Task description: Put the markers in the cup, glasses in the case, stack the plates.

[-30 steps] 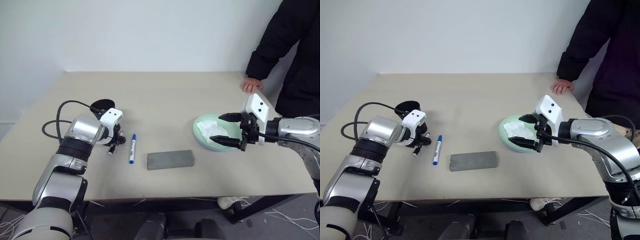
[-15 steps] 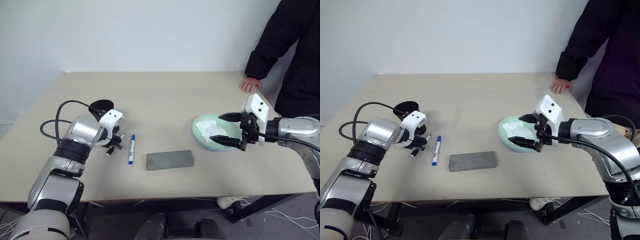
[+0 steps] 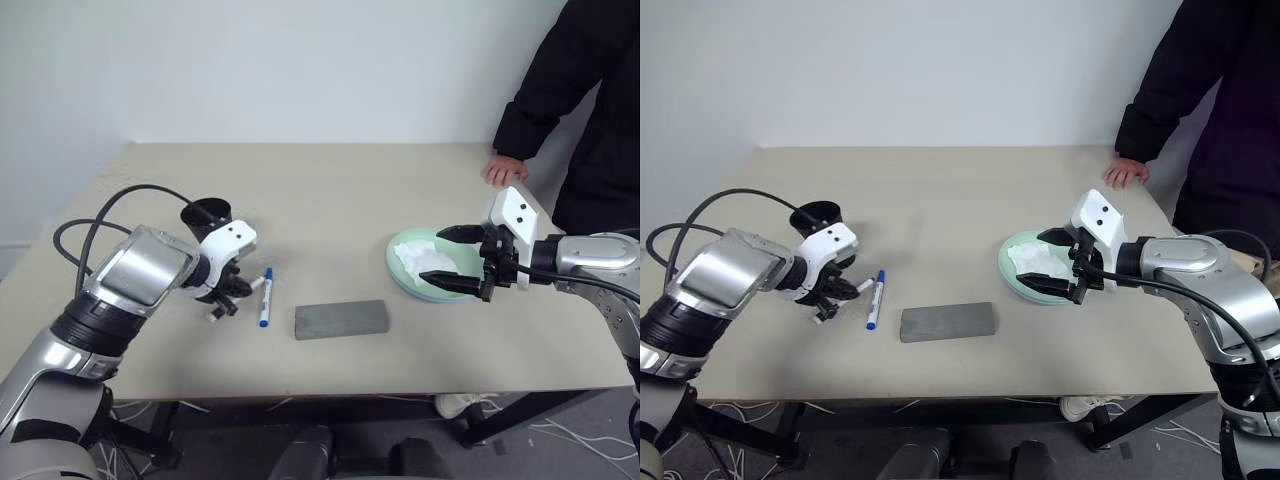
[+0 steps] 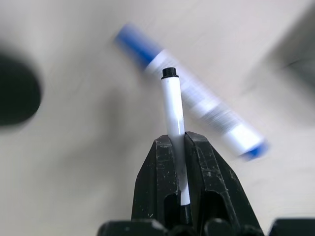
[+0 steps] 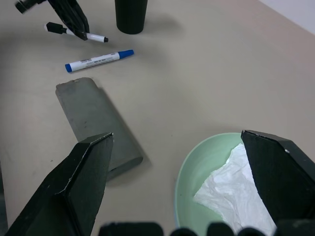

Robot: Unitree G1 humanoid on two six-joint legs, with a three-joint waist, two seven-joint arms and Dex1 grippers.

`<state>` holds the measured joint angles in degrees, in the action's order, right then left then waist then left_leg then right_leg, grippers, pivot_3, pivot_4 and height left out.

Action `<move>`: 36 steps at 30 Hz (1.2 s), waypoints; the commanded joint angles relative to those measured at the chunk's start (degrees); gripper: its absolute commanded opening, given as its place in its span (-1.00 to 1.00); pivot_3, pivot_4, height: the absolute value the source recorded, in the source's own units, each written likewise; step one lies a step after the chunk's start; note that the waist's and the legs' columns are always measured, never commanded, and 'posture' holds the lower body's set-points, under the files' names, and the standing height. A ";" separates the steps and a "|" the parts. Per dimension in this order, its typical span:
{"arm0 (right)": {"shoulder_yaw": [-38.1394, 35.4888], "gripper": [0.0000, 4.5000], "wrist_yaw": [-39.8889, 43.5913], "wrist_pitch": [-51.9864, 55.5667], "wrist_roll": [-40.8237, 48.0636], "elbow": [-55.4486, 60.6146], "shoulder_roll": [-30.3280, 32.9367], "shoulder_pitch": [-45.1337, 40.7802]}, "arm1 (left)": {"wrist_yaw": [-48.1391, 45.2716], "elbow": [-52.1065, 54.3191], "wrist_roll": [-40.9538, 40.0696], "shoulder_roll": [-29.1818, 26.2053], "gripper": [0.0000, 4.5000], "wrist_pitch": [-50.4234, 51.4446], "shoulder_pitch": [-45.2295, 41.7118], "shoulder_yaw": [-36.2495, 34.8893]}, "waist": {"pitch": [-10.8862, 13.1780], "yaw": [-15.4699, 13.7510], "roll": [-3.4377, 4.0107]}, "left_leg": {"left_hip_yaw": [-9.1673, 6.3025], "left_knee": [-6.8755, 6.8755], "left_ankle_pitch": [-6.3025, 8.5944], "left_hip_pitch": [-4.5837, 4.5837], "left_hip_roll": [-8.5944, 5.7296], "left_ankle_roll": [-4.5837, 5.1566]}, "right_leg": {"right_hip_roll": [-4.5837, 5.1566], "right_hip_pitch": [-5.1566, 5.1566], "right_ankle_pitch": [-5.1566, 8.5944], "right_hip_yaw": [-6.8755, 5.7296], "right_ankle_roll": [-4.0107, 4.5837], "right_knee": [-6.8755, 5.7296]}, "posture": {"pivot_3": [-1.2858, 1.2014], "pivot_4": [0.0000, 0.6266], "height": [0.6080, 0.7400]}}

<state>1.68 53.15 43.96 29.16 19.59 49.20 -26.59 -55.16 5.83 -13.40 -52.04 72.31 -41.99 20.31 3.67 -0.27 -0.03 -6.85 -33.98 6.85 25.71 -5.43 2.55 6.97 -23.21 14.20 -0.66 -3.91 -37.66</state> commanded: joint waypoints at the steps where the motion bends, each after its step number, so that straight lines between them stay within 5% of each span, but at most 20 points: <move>1: -0.70 1.00 0.08 -1.13 -0.41 0.67 -0.01 -1.67 | 3.85 -3.33 -2.10 5.37 -0.99 -8.77 -3.54 -11.07 | 0.00 -0.15 -0.01 | -0.01 0.01 0.00 0.00 0.00 0.00 | 0.00 0.00 0.00 -0.02 0.00 0.00 | 0.03 -1.00 0.80; 11: -0.74 1.00 0.06 -1.27 -0.49 0.61 -0.47 -1.75 | 25.64 -21.94 2.92 18.82 -0.99 -46.98 -6.40 -26.71 | -0.02 -0.37 -0.05 | 0.02 -0.08 -0.01 -0.05 -0.03 -0.02 | -0.06 0.00 -0.10 0.12 -0.16 0.02 | 0.03 -1.00 0.80; 16: -1.10 1.00 0.03 -1.12 -0.27 0.78 -0.28 -1.54 | 32.30 -29.10 3.67 20.78 -0.99 -59.91 -4.73 -31.79 | -0.02 -0.38 -0.09 | 0.04 -0.24 -0.01 -0.06 -0.06 -0.01 | -0.07 0.12 -0.17 0.11 -0.26 0.02 | 0.03 -1.00 0.80; 36: -1.08 1.00 0.27 -1.06 -0.12 0.34 -0.31 -2.23 | 28.97 -40.06 4.32 21.92 -0.99 -72.65 0.41 -32.86 | -0.07 -0.50 -0.16 | 0.04 -0.33 -0.01 -0.07 -0.10 -0.01 | -0.04 0.22 -0.23 0.03 -0.32 0.02 | 0.03 -1.00 0.80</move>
<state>1.96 53.41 43.60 29.15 19.49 48.59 -26.94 -26.29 -34.78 -9.58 -30.05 1.67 -40.89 -12.69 3.60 -0.76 -0.19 -6.81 -34.31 6.83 25.64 -5.54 2.54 6.93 -22.99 13.97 -0.63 -4.24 -37.64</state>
